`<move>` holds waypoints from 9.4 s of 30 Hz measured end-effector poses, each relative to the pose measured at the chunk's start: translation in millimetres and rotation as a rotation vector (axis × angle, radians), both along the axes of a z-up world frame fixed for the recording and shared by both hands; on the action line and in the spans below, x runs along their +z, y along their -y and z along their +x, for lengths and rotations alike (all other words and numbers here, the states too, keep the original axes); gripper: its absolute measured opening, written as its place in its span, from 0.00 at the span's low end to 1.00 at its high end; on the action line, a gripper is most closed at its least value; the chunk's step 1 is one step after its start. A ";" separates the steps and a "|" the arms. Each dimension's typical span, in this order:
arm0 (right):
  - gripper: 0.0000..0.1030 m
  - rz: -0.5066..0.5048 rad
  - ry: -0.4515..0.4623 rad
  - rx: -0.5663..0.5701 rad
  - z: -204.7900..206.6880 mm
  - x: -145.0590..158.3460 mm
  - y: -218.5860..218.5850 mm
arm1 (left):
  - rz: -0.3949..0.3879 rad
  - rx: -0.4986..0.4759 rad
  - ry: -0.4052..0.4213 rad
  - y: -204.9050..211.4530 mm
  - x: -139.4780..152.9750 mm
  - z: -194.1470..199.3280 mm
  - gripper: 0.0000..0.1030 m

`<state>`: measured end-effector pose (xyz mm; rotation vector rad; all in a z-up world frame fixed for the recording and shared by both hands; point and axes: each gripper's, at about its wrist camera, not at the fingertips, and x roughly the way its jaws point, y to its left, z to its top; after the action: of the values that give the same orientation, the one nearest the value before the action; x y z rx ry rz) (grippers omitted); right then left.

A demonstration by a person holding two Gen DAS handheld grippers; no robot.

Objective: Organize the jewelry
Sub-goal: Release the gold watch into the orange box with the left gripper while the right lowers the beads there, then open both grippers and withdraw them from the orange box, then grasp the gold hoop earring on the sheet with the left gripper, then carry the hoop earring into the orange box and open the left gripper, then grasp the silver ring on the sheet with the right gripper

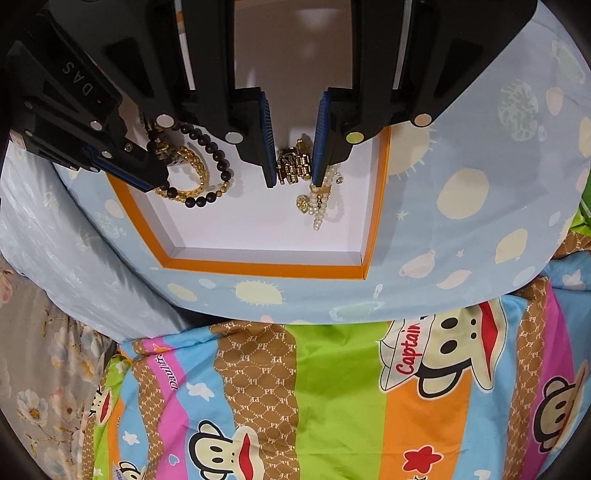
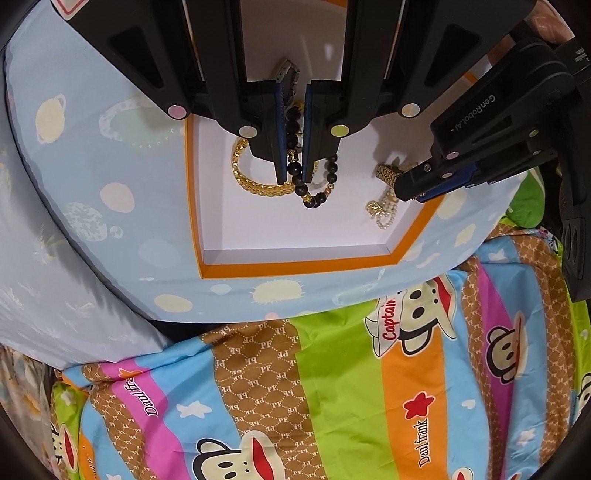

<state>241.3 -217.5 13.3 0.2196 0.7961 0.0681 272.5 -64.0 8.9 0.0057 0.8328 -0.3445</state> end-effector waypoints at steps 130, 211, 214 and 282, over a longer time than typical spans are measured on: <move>0.15 0.008 0.000 -0.108 -258.1 14.8 18.3 | -0.002 -0.092 -0.108 -55.4 -1.4 -278.2 0.01; 0.15 -0.003 0.021 0.002 -4.5 2.4 -3.0 | 0.045 0.038 0.041 11.4 2.4 -4.7 0.19; 0.15 -0.007 0.020 0.004 -4.1 1.4 -4.7 | 0.044 0.038 0.041 11.5 1.6 -4.3 0.19; 0.20 -0.023 -0.092 0.045 -192.6 -15.6 -24.7 | 0.113 0.046 0.015 -23.7 -7.3 -135.0 0.64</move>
<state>48.8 -192.8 -2.3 0.1840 0.8929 0.0921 137.5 -40.4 1.6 0.0940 0.8352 -0.2532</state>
